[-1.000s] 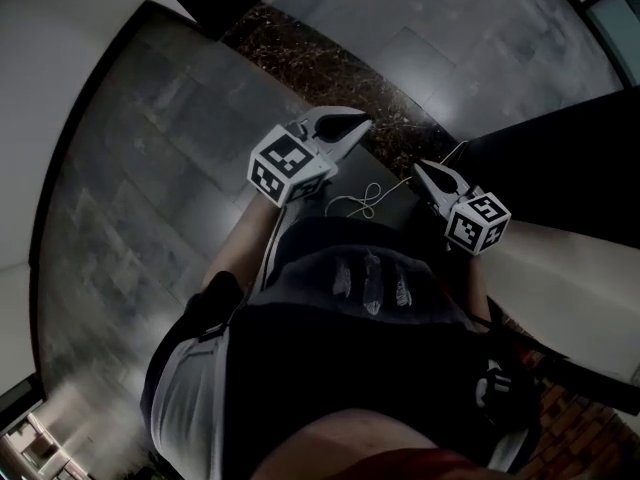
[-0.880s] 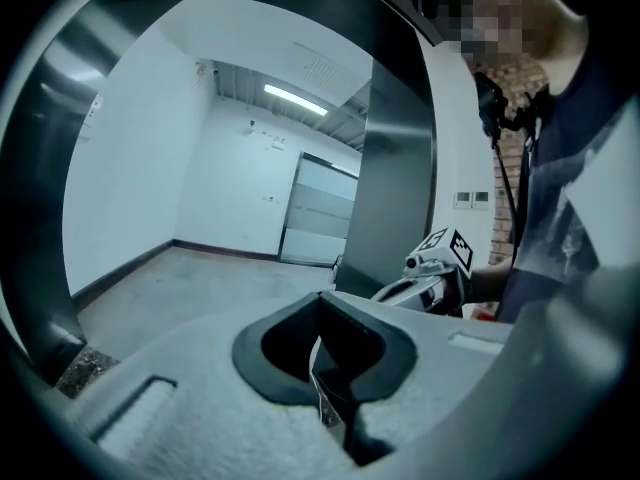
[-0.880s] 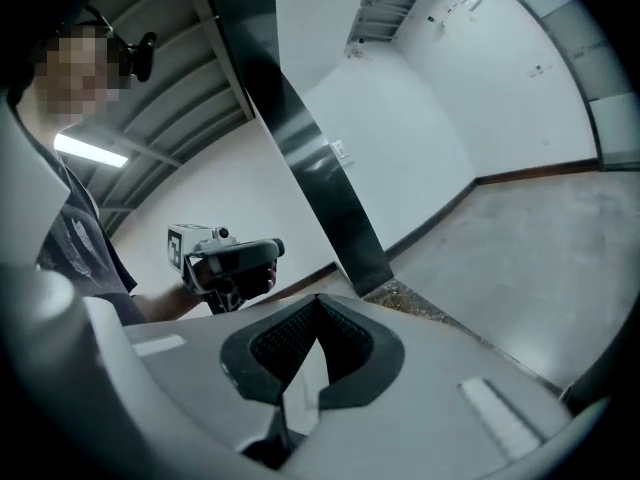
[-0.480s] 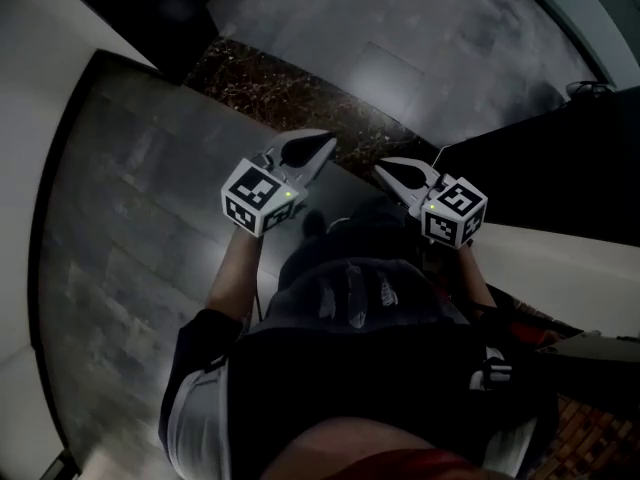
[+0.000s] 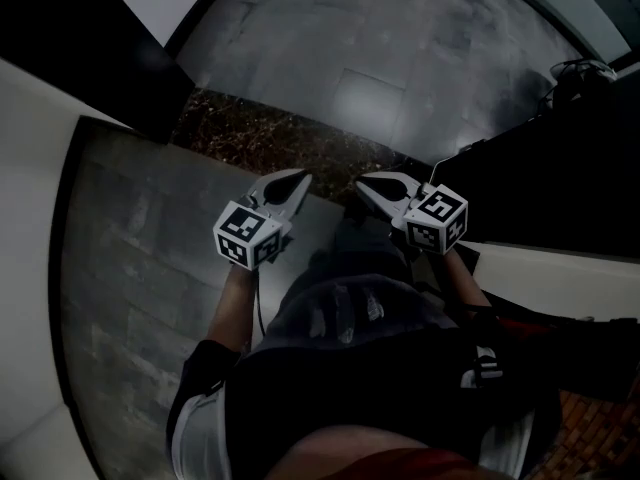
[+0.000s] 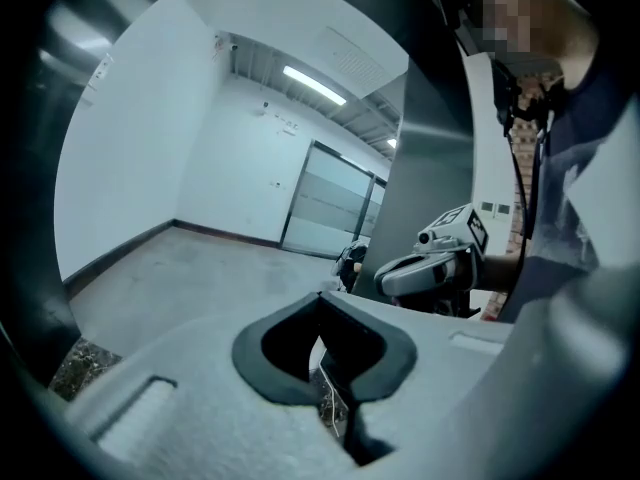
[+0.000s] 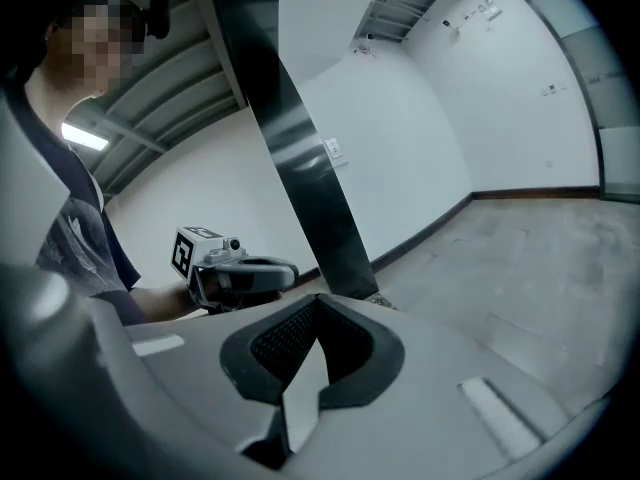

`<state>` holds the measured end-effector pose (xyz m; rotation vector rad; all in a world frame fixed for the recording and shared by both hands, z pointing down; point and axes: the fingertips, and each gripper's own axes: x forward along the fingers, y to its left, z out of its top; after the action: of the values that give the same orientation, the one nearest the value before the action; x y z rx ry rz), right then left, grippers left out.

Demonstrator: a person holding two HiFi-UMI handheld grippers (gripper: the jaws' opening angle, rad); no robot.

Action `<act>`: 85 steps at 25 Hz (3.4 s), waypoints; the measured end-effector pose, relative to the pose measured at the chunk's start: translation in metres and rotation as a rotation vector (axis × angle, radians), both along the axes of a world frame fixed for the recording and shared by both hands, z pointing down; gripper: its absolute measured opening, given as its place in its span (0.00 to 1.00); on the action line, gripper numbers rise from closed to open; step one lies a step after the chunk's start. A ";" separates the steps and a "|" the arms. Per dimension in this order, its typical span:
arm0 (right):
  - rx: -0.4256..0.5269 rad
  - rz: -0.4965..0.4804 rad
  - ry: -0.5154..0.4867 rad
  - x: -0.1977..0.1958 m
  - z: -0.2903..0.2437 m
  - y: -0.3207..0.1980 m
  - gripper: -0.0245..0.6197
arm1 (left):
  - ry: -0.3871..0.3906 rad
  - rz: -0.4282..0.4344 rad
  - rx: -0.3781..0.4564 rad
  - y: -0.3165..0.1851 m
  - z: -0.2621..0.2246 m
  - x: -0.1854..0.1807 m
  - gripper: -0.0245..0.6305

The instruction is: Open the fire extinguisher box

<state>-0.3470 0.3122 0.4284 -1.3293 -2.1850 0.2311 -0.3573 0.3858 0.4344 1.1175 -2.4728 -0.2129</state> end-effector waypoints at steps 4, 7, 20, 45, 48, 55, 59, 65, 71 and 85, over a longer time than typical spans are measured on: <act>-0.021 0.055 -0.013 -0.055 -0.001 -0.031 0.03 | 0.025 0.051 -0.026 -0.033 0.006 -0.056 0.04; -0.022 0.081 0.007 -0.097 0.001 -0.065 0.03 | 0.005 0.097 -0.044 -0.066 0.000 -0.111 0.04; 0.011 0.225 0.047 -0.216 0.004 -0.127 0.03 | -0.020 0.284 -0.036 -0.137 0.000 -0.237 0.04; -0.158 0.594 0.179 -0.281 0.037 -0.109 0.04 | -0.097 0.603 0.021 -0.144 -0.005 -0.317 0.04; -0.129 0.598 0.182 -0.289 0.029 -0.100 0.04 | -0.082 0.598 0.037 -0.134 -0.006 -0.329 0.04; -0.122 0.675 0.197 -0.298 0.029 -0.105 0.03 | -0.040 0.568 0.060 -0.128 0.002 -0.362 0.04; -0.170 0.619 0.158 -0.312 0.009 -0.099 0.03 | -0.025 0.573 0.089 -0.133 0.003 -0.368 0.04; -0.384 0.437 0.074 -0.330 -0.059 -0.110 0.03 | -0.060 0.638 0.129 -0.173 -0.033 -0.369 0.04; -0.454 0.278 0.013 -0.376 -0.068 -0.186 0.03 | -0.057 0.621 0.113 -0.256 -0.033 -0.415 0.04; -0.467 0.406 -0.086 -0.407 -0.073 -0.300 0.04 | -0.112 0.587 0.018 -0.362 -0.057 -0.441 0.04</act>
<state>-0.7543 0.0118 0.3555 -1.1149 -2.5612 0.8998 -0.7985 0.0239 0.3773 1.8385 -2.1155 0.0036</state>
